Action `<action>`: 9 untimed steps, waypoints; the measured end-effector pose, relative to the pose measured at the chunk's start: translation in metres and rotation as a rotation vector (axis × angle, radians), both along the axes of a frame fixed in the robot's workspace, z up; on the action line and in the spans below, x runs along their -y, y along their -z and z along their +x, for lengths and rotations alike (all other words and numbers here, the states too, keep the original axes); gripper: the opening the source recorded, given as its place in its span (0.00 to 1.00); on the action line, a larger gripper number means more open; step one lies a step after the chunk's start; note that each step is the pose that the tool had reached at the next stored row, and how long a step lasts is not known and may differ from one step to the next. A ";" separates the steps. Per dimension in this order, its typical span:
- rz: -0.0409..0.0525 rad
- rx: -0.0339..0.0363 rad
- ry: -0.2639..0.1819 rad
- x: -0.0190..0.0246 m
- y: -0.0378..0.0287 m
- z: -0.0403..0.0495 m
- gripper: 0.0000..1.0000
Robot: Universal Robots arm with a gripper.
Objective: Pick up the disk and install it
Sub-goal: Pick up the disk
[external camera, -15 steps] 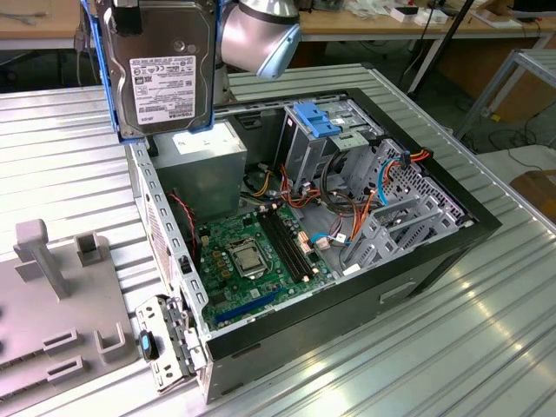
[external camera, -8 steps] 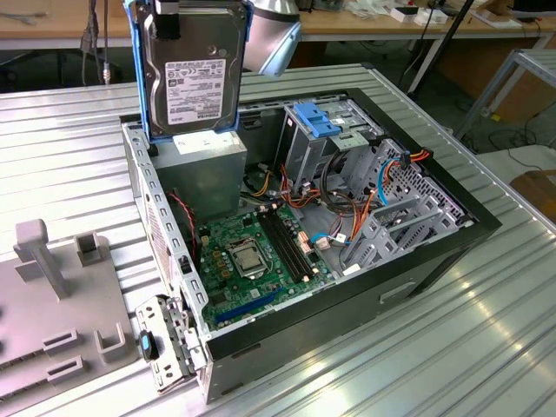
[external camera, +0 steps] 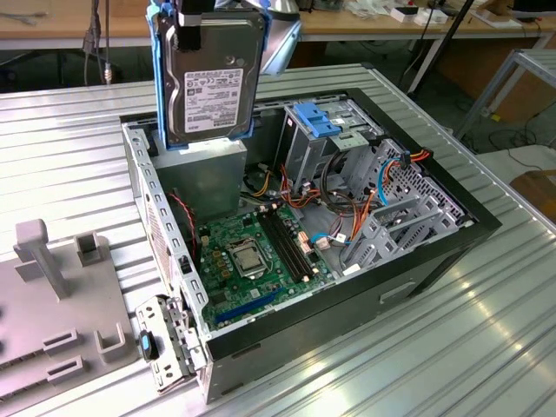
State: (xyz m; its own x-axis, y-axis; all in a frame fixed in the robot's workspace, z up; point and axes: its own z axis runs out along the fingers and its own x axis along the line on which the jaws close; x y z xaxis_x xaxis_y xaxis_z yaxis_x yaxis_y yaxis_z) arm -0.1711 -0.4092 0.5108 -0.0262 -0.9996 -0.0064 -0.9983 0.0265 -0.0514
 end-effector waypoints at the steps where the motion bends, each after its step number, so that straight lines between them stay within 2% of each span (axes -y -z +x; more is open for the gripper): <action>1: 0.0000 0.0000 0.000 0.0018 0.0004 0.0005 0.37; 4: -0.0005 -0.0001 0.000 0.0078 0.0014 0.0024 0.37; 7: -0.0007 0.0001 0.000 0.0162 0.0034 0.0067 0.37; 9: -0.0009 -0.0001 0.000 0.0175 0.0053 0.0205 0.37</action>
State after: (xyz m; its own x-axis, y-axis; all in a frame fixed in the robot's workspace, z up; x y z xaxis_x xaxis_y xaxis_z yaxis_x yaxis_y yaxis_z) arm -0.1505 -0.4268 0.5056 -0.0262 -0.9996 -0.0055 -0.9983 0.0264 -0.0514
